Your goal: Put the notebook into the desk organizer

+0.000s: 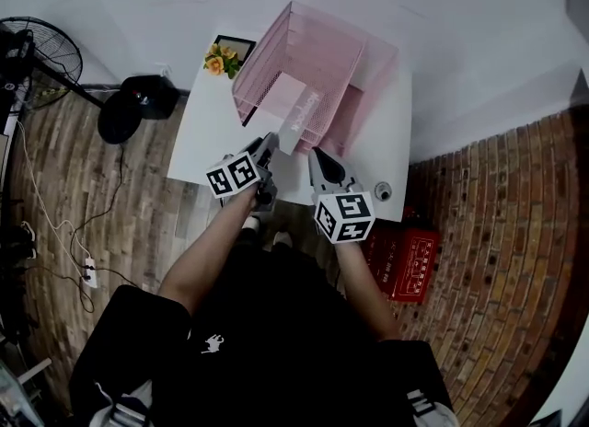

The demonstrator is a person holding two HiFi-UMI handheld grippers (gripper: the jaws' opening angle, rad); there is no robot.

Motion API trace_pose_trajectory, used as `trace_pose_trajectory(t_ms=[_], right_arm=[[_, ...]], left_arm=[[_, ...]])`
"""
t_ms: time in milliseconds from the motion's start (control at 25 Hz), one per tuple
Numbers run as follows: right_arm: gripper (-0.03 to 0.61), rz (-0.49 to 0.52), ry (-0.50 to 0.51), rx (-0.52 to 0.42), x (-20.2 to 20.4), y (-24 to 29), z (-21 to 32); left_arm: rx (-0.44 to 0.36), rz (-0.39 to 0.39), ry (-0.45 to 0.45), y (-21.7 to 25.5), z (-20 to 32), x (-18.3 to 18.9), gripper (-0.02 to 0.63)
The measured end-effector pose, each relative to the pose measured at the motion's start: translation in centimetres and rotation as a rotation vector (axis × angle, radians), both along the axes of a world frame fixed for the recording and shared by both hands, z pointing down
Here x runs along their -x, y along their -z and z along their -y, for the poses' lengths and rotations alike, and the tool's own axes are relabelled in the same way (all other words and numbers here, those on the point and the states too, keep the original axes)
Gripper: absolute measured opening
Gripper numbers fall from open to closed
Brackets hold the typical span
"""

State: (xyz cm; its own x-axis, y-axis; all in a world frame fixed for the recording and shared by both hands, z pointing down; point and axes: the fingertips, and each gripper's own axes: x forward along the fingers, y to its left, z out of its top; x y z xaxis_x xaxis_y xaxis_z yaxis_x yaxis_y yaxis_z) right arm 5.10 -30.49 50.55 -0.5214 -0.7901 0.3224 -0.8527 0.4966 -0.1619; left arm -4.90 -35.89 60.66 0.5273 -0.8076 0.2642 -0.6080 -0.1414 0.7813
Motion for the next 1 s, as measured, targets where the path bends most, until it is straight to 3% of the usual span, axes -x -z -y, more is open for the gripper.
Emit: trace_pose_trajectory(t_ms=[400, 560, 600, 800, 1000], right_arm=[[0.003, -0.017, -0.032, 0.003, -1.0, 0.1, 0.1], [0.003, -0.014, -0.030, 0.001, -1.5, 0.1, 0.2], [0.003, -0.011, -0.027, 0.000, -1.6, 0.1, 0.2], [0.003, 0.002, 0.003, -0.010, -1.5, 0.2, -0.1], [0.003, 0.017, 0.046, -0.030, -1.1, 0.4, -0.3]], left_arm=[[-0.015, 0.009, 0.009, -0.1, 0.9, -0.8, 0.064], [-0.019, 0.046, -0.004, -0.3, 0.7, -1.0, 0.112], [-0.022, 0.063, -0.005, -0.4, 0.5, -0.9, 0.146], [-0.050, 0.166, -0.025, -0.1, -0.5, -0.6, 0.193], [-0.106, 0.325, -0.071, 0.8, -2.3, 0.1, 0.233]])
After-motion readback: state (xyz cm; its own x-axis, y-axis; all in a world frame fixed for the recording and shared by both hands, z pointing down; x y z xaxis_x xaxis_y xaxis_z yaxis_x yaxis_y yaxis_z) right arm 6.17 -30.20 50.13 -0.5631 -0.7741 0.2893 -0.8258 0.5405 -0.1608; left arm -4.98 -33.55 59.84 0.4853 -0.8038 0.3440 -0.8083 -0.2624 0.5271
